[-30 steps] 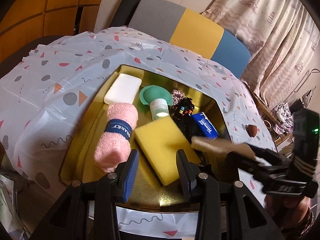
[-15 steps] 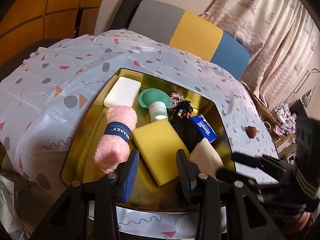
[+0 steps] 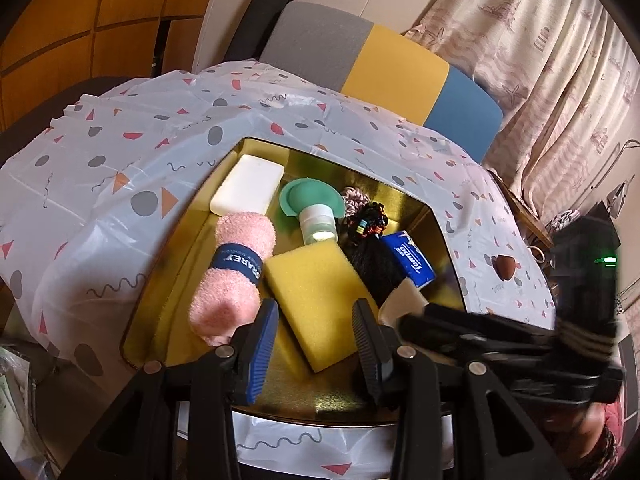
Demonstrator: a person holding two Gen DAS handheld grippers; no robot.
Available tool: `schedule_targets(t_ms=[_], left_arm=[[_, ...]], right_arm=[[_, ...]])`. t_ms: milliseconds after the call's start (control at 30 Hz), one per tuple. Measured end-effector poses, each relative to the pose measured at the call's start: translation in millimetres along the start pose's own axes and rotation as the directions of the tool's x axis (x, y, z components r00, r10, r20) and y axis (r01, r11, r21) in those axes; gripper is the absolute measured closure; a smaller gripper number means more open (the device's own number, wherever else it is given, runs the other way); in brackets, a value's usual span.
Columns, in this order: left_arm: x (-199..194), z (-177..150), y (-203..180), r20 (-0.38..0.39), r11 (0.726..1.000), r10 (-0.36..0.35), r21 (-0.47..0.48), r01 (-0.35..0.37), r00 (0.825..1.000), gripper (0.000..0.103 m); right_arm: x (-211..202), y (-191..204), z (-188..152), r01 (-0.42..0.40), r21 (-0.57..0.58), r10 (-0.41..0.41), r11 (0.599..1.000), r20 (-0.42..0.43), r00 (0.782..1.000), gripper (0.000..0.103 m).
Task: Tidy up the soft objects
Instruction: 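Carry the beige cloth over the tray and open the right gripper, then move the left gripper to the brown makeup sponge and grasp it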
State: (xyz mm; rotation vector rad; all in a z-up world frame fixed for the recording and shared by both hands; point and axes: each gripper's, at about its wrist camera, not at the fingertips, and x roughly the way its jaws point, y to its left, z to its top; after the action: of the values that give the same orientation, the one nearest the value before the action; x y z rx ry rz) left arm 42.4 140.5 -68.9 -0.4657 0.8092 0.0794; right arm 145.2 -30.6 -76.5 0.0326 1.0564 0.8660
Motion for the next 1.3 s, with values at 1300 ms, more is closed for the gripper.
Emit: schedule_targets(t_ms=[1300], left_arm=[[258,23,-418,-0.356,0.884,-0.103,0.396,0.250,0.929,0.061]], right_arm=[[-146,-241,-116,0.530,0.425,-0.664,0.734,0.281,0.693,0.034]])
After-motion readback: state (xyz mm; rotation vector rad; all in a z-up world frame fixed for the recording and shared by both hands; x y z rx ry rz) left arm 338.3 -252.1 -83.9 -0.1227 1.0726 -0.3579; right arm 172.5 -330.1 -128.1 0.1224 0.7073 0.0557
